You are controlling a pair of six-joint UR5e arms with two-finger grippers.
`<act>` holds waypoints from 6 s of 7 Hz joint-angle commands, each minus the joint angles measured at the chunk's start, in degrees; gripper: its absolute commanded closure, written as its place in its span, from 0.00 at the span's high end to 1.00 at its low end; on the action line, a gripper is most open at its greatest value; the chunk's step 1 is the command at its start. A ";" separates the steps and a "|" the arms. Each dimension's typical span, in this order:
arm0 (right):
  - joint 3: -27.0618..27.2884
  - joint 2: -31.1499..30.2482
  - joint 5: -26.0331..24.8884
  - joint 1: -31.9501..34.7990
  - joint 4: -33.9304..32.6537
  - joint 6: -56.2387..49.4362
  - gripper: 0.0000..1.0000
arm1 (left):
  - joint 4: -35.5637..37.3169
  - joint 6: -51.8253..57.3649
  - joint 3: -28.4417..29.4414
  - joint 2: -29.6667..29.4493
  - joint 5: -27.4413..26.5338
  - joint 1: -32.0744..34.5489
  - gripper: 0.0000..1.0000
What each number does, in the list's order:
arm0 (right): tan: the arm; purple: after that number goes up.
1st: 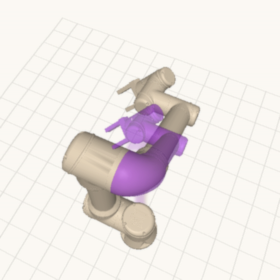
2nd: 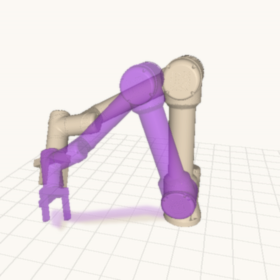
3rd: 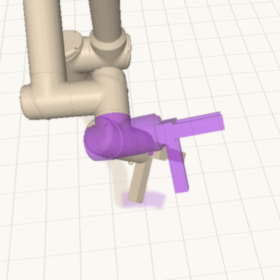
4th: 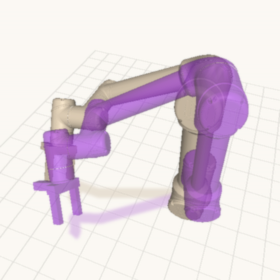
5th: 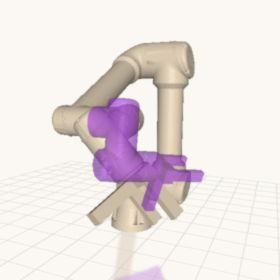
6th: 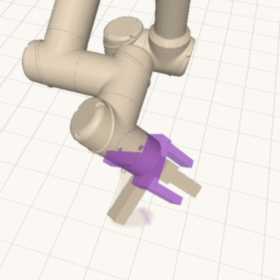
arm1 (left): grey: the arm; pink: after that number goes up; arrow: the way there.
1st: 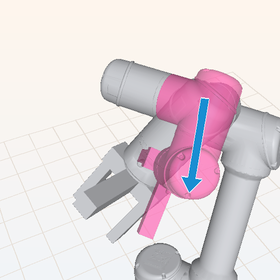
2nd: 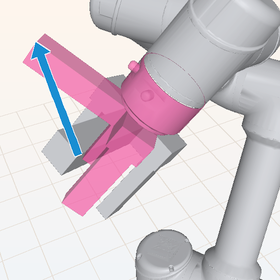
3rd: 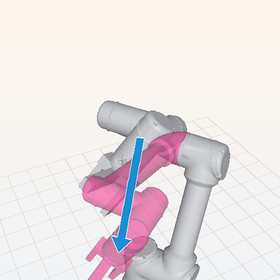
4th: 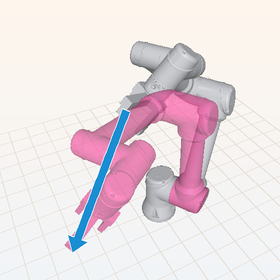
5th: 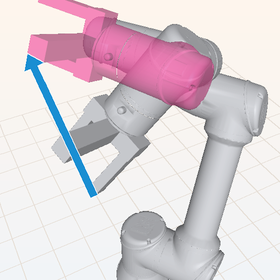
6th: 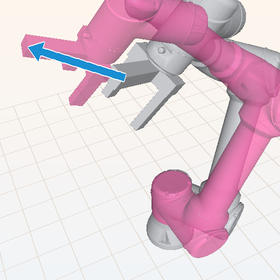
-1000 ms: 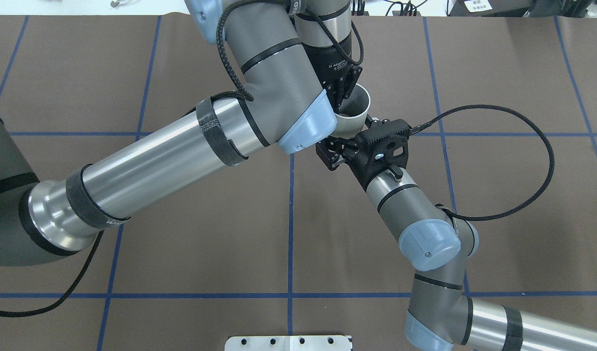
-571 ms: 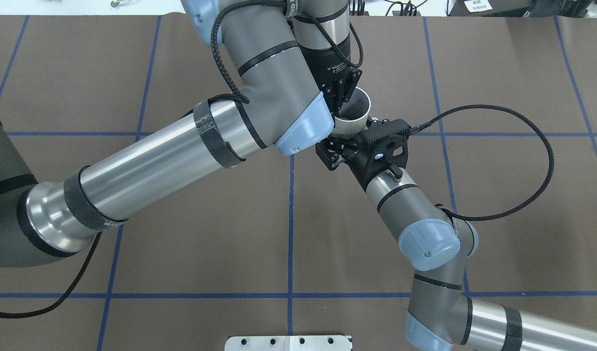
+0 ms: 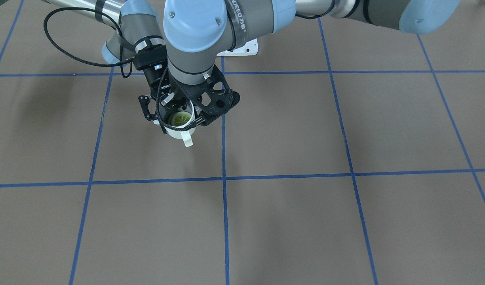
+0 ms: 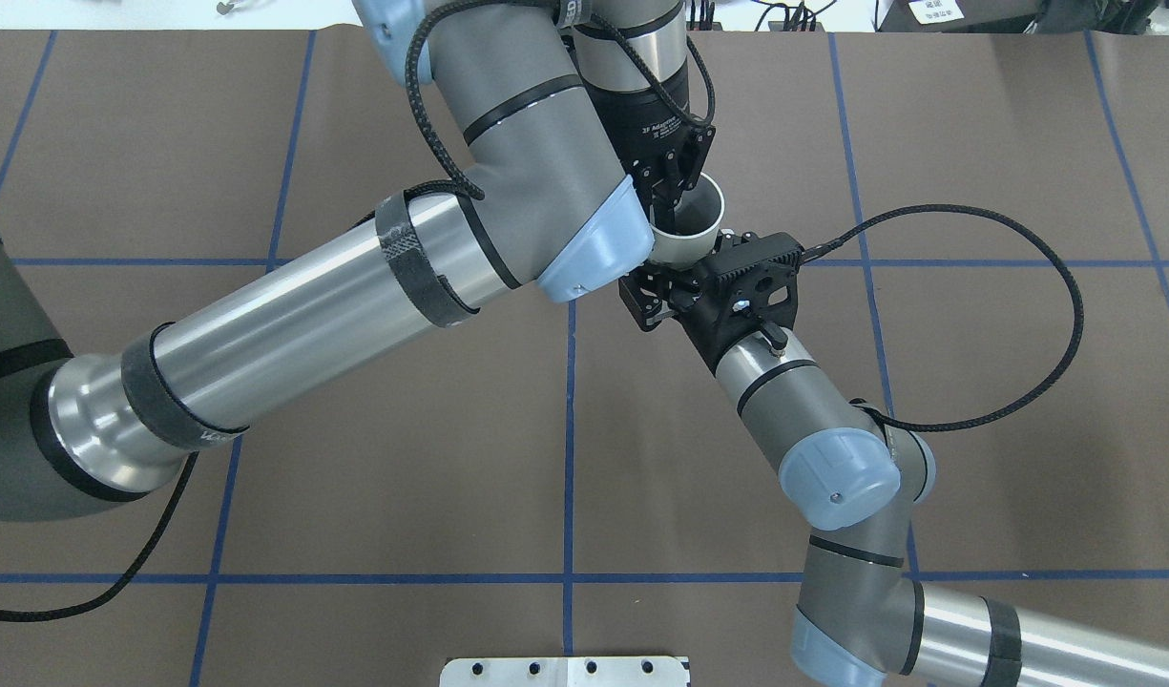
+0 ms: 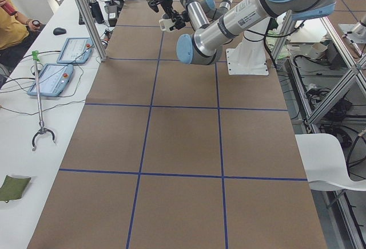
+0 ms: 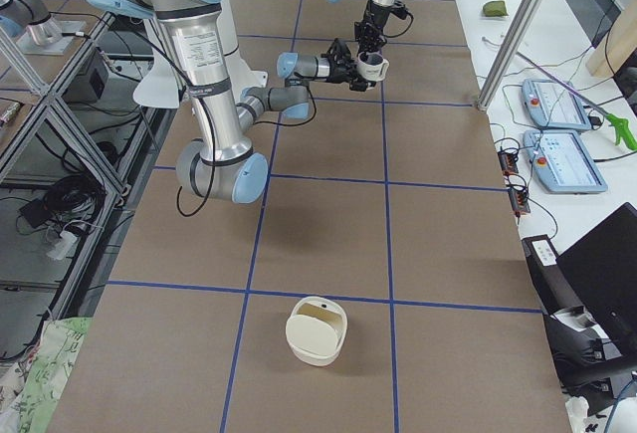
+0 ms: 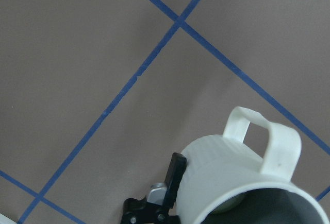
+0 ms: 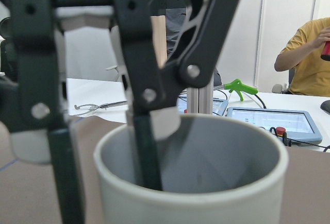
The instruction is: Left arm hands cup to right arm to dump lemon
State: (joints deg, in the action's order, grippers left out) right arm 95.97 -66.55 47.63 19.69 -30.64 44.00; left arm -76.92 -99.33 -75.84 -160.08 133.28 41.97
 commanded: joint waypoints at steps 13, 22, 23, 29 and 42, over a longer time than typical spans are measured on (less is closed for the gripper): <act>-24.82 -43.13 8.77 20.54 70.92 34.46 0.21 | -0.51 1.86 -3.87 2.14 -6.19 6.98 1.00; -29.09 -43.92 24.36 36.21 71.60 88.92 0.24 | -0.51 1.86 -4.05 1.44 -8.30 6.10 1.00; -29.35 -43.84 24.36 37.17 71.60 94.89 0.25 | -0.51 1.86 -4.05 1.44 -8.30 6.10 1.00; -32.34 -44.10 24.09 38.32 78.54 123.56 0.27 | 0.02 2.21 -4.66 0.91 -11.02 6.45 1.00; -9.78 -27.88 17.11 31.50 33.26 114.27 0.36 | -2.00 2.29 -4.05 1.96 -11.90 5.84 1.00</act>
State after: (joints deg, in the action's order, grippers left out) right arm 83.25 -99.01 69.06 54.65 11.13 164.13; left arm -78.53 -97.05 -80.01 -158.38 121.52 47.83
